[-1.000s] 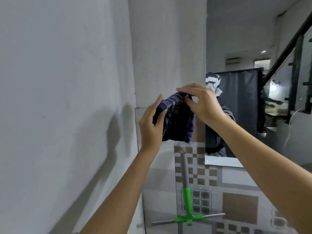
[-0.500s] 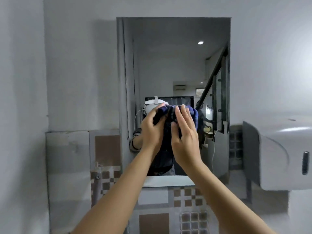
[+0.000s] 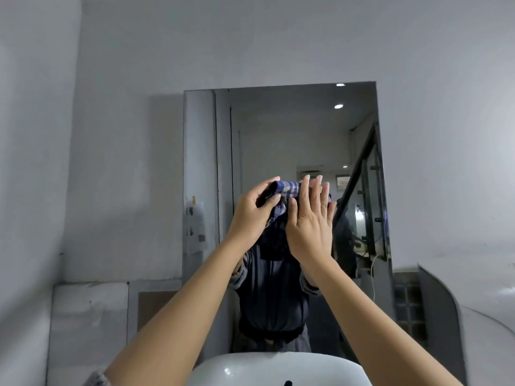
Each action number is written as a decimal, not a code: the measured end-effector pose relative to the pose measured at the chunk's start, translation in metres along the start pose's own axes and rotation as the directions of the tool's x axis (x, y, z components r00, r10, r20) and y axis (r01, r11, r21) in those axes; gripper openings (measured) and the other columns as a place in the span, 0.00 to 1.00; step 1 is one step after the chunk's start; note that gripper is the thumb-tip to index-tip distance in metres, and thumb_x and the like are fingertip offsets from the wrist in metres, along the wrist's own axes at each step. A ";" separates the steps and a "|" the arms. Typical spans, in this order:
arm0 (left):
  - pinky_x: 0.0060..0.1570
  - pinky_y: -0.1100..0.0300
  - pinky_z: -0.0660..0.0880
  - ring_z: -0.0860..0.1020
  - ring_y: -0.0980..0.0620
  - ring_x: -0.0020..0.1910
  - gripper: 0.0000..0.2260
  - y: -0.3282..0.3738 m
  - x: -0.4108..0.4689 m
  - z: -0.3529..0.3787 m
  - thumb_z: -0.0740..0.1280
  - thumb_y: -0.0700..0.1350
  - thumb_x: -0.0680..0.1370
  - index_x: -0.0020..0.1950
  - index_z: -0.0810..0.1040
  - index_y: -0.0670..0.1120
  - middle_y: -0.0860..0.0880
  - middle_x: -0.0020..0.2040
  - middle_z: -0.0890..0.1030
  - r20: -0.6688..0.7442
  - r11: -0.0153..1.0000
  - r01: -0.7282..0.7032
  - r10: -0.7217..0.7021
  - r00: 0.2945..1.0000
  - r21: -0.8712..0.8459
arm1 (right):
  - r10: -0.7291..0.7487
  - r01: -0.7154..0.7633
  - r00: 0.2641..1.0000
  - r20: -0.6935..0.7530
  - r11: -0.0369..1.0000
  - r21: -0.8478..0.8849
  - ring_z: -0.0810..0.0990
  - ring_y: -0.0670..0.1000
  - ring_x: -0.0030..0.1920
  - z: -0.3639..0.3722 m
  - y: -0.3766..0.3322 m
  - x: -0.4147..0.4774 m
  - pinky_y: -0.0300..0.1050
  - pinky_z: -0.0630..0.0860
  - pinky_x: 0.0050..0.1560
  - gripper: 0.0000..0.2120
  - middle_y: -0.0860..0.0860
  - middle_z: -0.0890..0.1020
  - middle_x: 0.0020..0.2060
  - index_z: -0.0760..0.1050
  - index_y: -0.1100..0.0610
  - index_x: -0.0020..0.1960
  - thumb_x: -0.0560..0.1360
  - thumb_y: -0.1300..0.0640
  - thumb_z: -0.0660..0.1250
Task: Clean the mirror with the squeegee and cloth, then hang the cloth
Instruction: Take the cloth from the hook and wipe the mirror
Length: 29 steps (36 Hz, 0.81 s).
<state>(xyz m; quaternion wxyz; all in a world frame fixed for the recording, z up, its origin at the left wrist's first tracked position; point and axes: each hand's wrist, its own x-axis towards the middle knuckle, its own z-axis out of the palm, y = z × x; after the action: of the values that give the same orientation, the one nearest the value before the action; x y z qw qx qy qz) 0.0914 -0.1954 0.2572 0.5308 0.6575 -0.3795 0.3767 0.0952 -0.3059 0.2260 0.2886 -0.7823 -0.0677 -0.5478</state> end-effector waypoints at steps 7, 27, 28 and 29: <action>0.59 0.76 0.65 0.71 0.53 0.66 0.15 -0.038 0.000 -0.043 0.60 0.41 0.79 0.66 0.71 0.42 0.45 0.66 0.73 -0.106 0.887 -0.222 0.287 0.952 0.406 | -0.086 0.056 0.986 -0.140 0.977 -0.205 0.32 0.46 0.72 0.022 0.001 0.014 0.43 0.26 0.69 0.27 0.51 0.42 0.76 0.43 0.51 0.76 0.79 0.46 0.41; 0.73 0.53 0.54 0.50 0.50 0.76 0.24 -0.106 -0.039 -0.091 0.54 0.47 0.80 0.75 0.53 0.42 0.47 0.76 0.51 0.027 0.642 -0.219 0.295 0.955 0.735 | -0.426 0.378 0.901 -0.078 0.863 -0.335 0.41 0.53 0.76 0.061 -0.155 0.150 0.51 0.36 0.73 0.24 0.55 0.49 0.76 0.48 0.54 0.76 0.81 0.50 0.44; 0.73 0.53 0.54 0.50 0.50 0.76 0.24 -0.107 -0.039 -0.090 0.55 0.47 0.80 0.75 0.54 0.43 0.47 0.76 0.51 0.023 0.641 -0.219 0.300 0.954 0.735 | -0.450 0.402 0.891 -0.065 0.845 -0.353 0.41 0.53 0.76 0.064 -0.164 0.156 0.51 0.36 0.73 0.24 0.55 0.49 0.76 0.48 0.54 0.75 0.81 0.50 0.44; 0.73 0.53 0.54 0.50 0.50 0.76 0.25 -0.107 -0.039 -0.090 0.55 0.47 0.80 0.75 0.54 0.43 0.47 0.76 0.52 0.021 0.641 -0.222 0.307 0.952 0.735 | -0.477 0.427 0.878 -0.048 0.824 -0.372 0.42 0.54 0.76 0.067 -0.172 0.162 0.51 0.37 0.73 0.24 0.55 0.49 0.76 0.48 0.55 0.75 0.81 0.50 0.44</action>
<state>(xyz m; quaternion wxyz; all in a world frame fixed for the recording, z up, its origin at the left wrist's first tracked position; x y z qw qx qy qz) 0.1628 -0.0868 0.1917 0.1835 0.7302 -0.2614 0.6040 0.1405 -0.1633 0.4202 0.0106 -0.7423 -0.1328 -0.6568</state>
